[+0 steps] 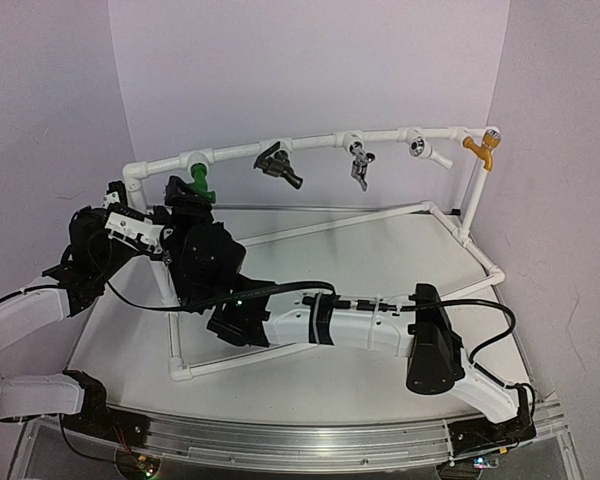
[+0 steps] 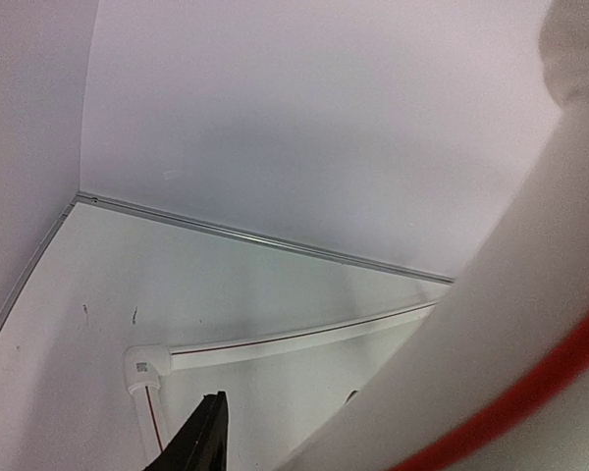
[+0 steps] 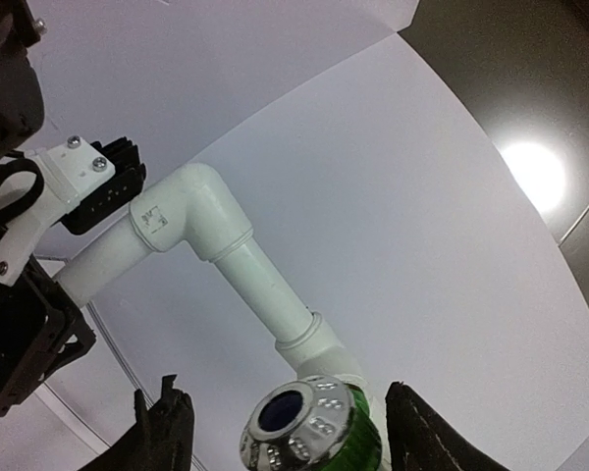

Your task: Install the water faucets

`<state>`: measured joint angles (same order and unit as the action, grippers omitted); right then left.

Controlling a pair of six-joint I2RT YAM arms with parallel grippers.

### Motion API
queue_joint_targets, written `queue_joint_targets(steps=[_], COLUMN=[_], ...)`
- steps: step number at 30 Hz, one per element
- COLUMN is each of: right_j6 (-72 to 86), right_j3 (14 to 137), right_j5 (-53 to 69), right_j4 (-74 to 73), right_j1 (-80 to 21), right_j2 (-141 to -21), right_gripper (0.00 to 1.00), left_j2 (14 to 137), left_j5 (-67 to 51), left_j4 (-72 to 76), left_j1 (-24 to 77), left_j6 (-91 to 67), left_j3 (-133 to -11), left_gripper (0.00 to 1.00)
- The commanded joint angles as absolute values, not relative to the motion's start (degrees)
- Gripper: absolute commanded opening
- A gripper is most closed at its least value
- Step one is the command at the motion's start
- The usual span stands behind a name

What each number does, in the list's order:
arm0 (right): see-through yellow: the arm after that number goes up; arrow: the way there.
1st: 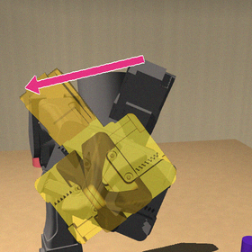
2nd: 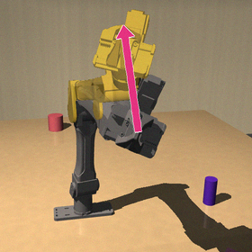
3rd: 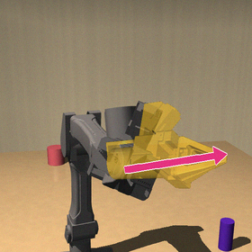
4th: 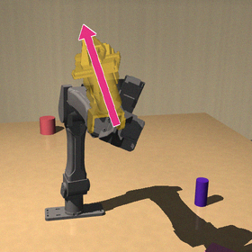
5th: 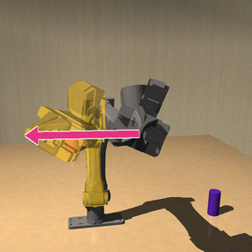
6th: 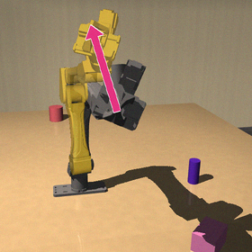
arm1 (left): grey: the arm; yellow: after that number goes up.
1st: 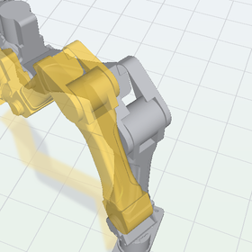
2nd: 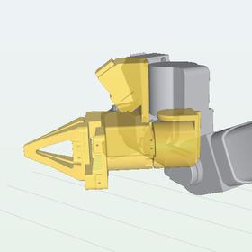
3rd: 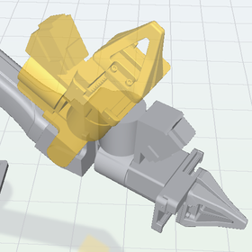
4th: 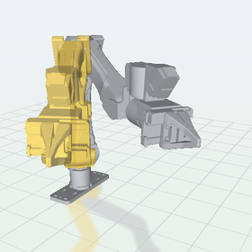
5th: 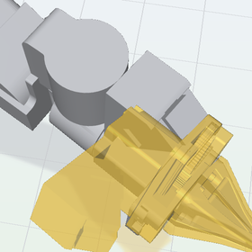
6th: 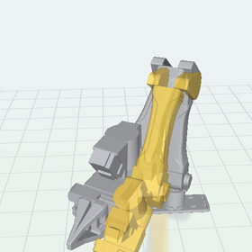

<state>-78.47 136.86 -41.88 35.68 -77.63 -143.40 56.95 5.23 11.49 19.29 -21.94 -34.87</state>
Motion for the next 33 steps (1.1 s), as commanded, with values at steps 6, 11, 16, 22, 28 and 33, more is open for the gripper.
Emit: queue_joint_targets(steps=[6, 11, 16, 22, 28, 33], right_j6=[-75.04, -68.86, -45.12, -0.42, 26.02, 26.06], right_j3=[138.55, 136.99, 130.50, 109.11, 99.79, 97.42], right_j5=[-45.51, -46.68, -52.16, -50.55, -43.26, -44.29], right_j4=[41.52, 41.12, 40.11, 35.63, 33.78, 30.46], right_j1=[-74.43, -74.29, -73.00, -69.12, -64.20, -63.28], right_j2=[-140.44, -138.36, -132.14, -116.66, -110.94, -108.88], right_gripper=[0.59, 0.36, 0.10, 0.00, 0.00, 0.09], left_j2=[58.00, 58.00, 58.21, 57.42, 57.23, 57.07], left_j5=[-3.85, -3.70, -3.74, -3.35, -2.92, -1.98], left_j4=[7.34, 7.36, 7.42, 7.31, 7.33, 7.36], left_j1=[21.23, 21.18, 21.18, 21.19, 21.21, 21.18], left_j6=[-33.74, -33.93, -34.08, -34.29, -34.70, -34.86], left_j3=[-35.24, -35.49, -35.45, -35.09, -34.79, -34.93], left_gripper=[0.00, 0.00, 0.00, 0.00, 0.00, 0.00])
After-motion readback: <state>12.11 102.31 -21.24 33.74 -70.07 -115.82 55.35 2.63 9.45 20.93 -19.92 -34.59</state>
